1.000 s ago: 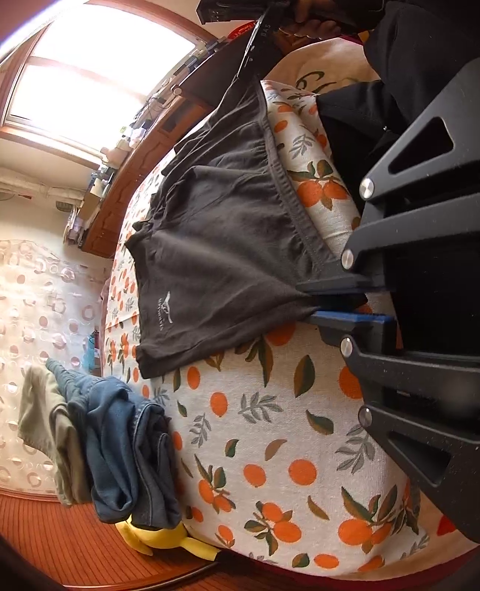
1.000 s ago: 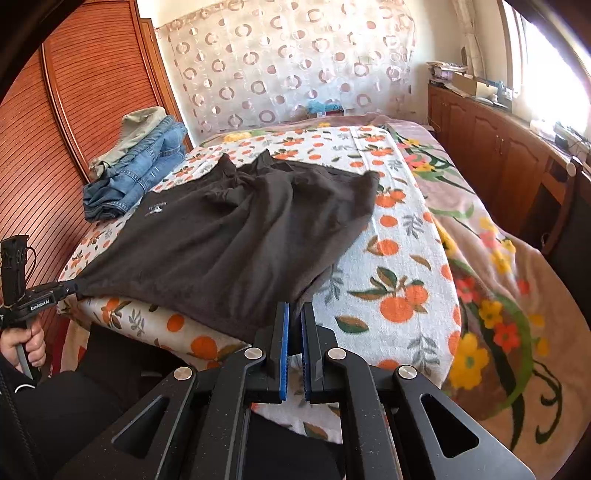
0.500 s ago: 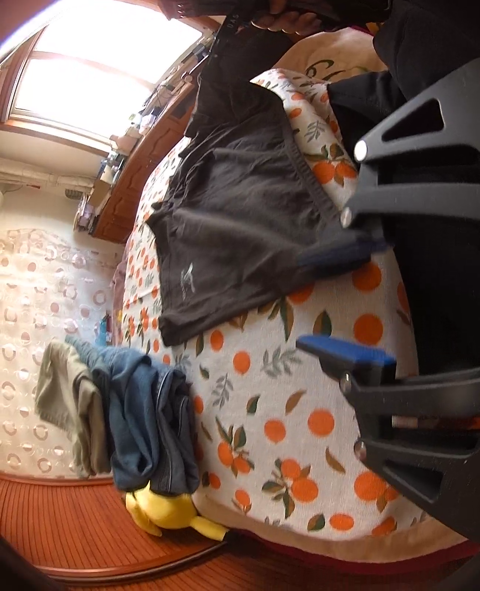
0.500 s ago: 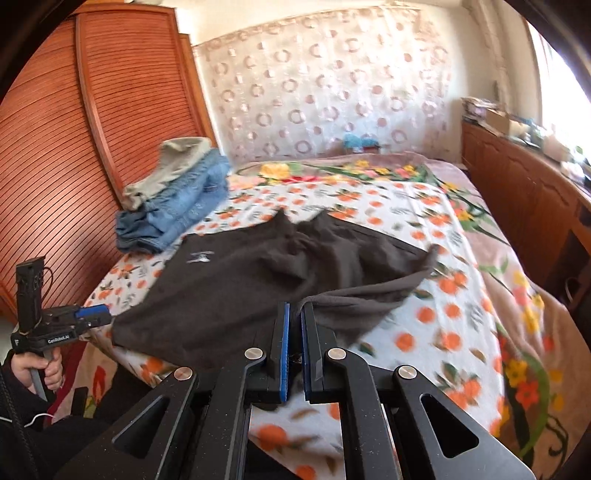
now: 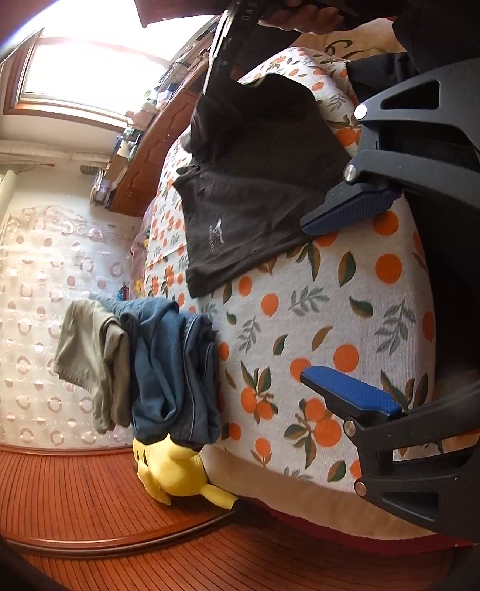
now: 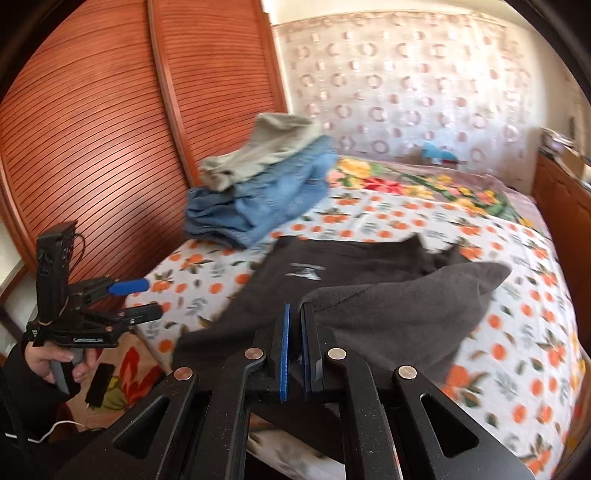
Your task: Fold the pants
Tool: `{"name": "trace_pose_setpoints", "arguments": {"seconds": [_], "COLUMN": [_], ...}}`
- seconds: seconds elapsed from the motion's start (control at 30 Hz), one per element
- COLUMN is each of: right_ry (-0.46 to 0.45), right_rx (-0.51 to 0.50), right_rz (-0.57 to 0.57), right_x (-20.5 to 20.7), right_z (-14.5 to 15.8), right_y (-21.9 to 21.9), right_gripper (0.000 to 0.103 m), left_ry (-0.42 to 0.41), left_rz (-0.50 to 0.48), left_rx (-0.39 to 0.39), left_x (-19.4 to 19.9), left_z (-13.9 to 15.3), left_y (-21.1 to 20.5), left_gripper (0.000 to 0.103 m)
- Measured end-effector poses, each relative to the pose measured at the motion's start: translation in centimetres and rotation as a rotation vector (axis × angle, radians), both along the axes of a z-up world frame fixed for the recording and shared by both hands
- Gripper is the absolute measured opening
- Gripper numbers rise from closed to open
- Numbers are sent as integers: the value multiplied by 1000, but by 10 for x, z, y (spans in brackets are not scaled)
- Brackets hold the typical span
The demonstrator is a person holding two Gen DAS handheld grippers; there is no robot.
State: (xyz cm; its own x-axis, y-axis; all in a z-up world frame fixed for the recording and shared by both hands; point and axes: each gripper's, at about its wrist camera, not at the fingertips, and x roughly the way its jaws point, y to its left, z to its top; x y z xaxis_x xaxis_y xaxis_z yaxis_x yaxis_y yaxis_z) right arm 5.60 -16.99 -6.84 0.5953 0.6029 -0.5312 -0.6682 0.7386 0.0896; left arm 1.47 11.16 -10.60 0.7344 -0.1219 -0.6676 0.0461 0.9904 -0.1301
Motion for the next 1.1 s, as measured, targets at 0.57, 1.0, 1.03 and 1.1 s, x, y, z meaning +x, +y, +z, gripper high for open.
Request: {"name": "trace_pose_setpoints", "arguments": {"seconds": [0.57, 1.0, 1.03, 1.1], "right_ry": [181, 101, 89, 73], "right_rx": [-54, -43, -49, -58], "right_rz": [209, 88, 62, 6], "right_x": [40, 21, 20, 20], "right_z": [-52, -30, -29, -31], "right_y": [73, 27, 21, 7], "right_gripper": [6, 30, 30, 31], "left_ry": [12, -5, -8, -13], "left_rz": [59, -11, -18, -39], "left_rx": [-8, -13, -15, -21], "left_x": [-6, 3, 4, 5], "left_z": [-5, 1, 2, 3], "left_y": [23, -7, -10, -18], "left_gripper": [75, 75, 75, 75]}}
